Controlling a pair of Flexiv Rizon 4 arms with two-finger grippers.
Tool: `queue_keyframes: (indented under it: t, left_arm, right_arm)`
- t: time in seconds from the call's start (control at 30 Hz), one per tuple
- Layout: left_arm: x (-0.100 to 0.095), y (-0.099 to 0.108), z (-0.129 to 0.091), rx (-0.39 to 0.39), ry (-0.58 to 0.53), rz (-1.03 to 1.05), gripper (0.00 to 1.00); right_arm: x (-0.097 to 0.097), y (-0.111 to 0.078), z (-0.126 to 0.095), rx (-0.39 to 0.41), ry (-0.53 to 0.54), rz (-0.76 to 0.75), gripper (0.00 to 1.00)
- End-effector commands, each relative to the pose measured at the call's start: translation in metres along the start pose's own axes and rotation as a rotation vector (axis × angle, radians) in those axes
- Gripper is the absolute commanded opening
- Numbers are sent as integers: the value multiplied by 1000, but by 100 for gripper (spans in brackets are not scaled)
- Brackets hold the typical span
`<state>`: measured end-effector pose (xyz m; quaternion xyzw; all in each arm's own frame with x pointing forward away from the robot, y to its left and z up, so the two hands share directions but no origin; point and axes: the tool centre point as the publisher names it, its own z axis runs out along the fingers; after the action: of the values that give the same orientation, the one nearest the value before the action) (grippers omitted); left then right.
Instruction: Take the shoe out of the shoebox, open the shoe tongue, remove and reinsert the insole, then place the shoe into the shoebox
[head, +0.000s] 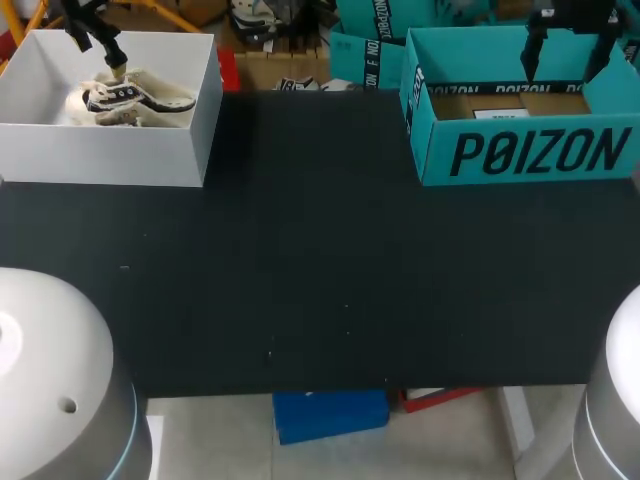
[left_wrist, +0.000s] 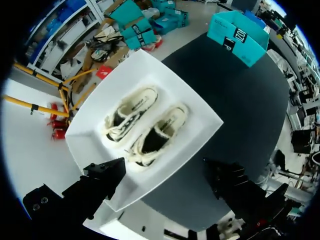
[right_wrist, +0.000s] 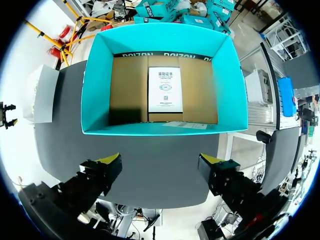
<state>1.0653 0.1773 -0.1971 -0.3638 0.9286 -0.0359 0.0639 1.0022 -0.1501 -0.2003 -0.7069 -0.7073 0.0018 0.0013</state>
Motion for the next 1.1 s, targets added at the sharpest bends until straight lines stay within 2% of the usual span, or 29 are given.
queue_keyframes:
  t: [0.03, 0.2, 0.33, 0.5, 1.1]
  left_arm:
    - [-12, -4, 8, 59, 105, 784, 100]
    - [-12, -11, 15, 46, 118, 927, 100]
    - [-14, -16, 29, 37, 107, 978, 100]
    - [-17, -24, 51, 21, 90, 970, 100]
    - [-25, -45, 107, 20, 71, 849, 100]
  right_arm:
    - [0, 0, 0, 1, 0, 0, 100]
    - [0, 0, 0, 1, 0, 0, 100]
    - [0, 0, 0, 1, 0, 0, 100]
    - [0, 0, 0, 1, 0, 0, 100]
    - [0, 0, 0, 1, 0, 0, 100]
